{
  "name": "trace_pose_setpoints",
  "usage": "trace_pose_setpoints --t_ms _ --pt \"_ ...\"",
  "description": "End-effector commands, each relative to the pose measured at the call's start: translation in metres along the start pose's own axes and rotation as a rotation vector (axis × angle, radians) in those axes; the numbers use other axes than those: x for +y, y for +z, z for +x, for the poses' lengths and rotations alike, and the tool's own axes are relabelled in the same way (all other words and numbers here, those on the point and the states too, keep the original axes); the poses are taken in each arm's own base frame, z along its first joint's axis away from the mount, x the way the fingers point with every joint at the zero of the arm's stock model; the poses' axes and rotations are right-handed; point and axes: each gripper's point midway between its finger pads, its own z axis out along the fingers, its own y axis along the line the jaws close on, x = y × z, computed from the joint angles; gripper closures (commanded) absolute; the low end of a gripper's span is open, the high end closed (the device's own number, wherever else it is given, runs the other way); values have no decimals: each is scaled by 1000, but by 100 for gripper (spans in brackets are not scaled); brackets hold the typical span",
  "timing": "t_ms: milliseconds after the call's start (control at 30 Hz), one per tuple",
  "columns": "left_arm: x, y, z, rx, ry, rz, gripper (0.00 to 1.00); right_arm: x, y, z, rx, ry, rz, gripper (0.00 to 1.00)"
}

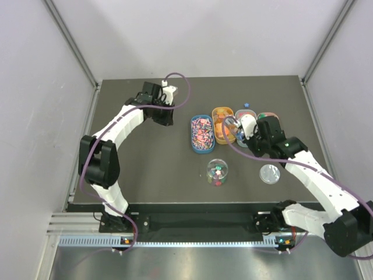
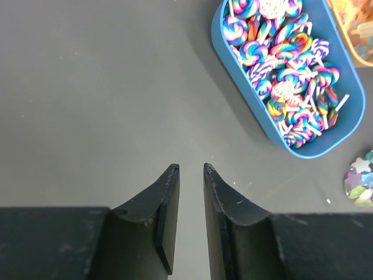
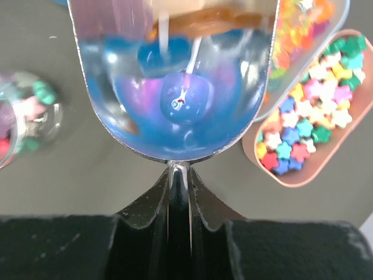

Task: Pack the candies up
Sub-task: Place the fake candies in the packing bottle.

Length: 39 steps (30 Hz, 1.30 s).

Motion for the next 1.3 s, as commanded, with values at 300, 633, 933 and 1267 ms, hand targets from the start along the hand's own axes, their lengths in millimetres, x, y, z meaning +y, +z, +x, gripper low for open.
trace_pose_setpoints --t_ms 300,633,933,1267 --pt "-7 -37 -21 -88 67 -16 71 24 -72 37 69 -690 -265 100" --pt "0 -43 -26 -117 35 -22 71 11 -83 63 203 -908 -300 100" --pt "1 -44 -26 -128 26 -21 71 2 -73 51 300 -996 -310 100" --pt "4 -39 -25 -136 -16 -9 71 -7 -69 26 379 -1094 -305 100"
